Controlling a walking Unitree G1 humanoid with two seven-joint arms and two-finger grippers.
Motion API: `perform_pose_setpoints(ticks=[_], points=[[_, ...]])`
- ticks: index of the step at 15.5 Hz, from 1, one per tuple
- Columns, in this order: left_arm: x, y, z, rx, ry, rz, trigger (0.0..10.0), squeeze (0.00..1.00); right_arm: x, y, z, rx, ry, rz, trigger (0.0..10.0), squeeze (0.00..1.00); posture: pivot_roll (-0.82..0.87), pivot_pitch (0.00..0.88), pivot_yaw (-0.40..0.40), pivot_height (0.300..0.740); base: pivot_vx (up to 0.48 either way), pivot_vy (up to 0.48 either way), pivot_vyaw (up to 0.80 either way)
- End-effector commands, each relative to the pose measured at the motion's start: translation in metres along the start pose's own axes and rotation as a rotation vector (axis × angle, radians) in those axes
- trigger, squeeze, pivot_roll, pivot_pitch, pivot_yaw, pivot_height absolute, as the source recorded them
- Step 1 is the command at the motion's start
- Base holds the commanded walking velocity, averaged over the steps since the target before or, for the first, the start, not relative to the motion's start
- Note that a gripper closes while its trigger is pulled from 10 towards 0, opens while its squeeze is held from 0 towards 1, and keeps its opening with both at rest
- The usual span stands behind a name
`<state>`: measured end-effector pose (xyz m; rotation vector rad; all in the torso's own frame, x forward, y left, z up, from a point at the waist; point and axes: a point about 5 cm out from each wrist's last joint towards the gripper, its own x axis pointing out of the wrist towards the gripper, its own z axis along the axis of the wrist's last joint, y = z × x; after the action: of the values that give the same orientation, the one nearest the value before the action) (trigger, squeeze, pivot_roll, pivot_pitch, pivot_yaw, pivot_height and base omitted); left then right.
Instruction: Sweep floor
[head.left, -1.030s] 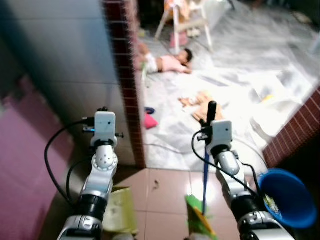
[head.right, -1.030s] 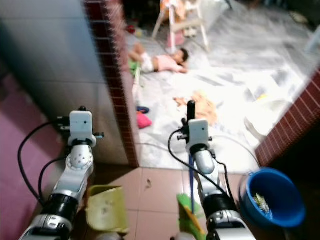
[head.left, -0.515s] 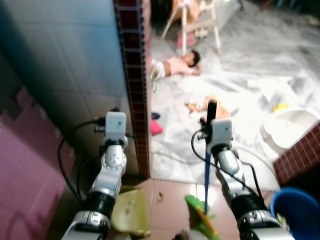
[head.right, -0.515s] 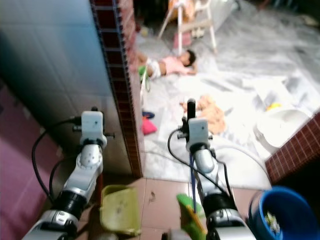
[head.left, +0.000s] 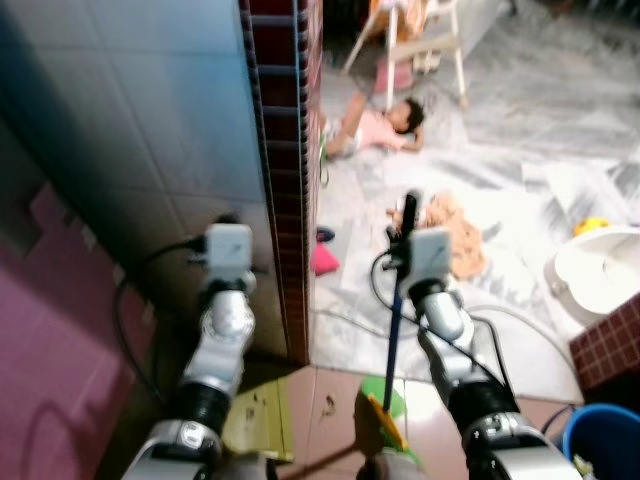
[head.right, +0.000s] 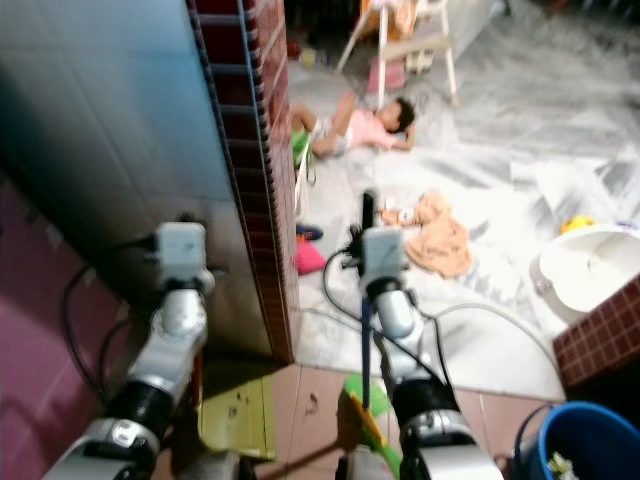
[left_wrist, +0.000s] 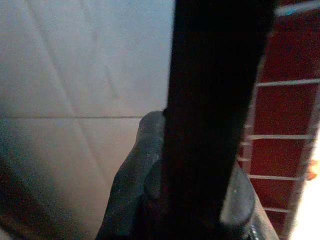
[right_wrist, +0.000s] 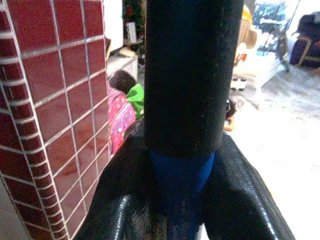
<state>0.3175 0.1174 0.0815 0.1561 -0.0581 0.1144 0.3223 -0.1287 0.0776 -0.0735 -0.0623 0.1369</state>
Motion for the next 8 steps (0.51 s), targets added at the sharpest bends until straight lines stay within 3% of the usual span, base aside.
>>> perform_pose_setpoints(ticks=[1,4,5,8], points=[[0.003,-0.002,0.007,-0.058,-0.034,0.01,10.0,0.0,0.007,0.006,0.013,0.004,-0.051,0.011,10.0,0.0,-0.05,0.003,-0.023,0.731,0.0,0.0,0.0],[0.002,-0.024,0.01,-0.167,-0.012,-0.091,10.0,0.0,0.015,0.009,0.018,0.077,-0.051,0.0,10.0,0.0,-0.05,0.026,-0.032,0.731,0.0,0.0,0.0],[0.002,-0.034,0.012,-0.21,-0.001,-0.134,10.0,0.0,0.019,0.014,0.024,0.147,-0.061,0.006,10.0,0.0,-0.06,0.037,-0.032,0.731,0.0,0.0,0.0],[0.0,-0.045,0.011,-0.226,0.002,-0.189,10.0,0.0,0.024,0.023,0.027,0.258,-0.044,0.044,10.0,0.0,-0.07,0.046,-0.034,0.731,0.0,0.0,0.0]])
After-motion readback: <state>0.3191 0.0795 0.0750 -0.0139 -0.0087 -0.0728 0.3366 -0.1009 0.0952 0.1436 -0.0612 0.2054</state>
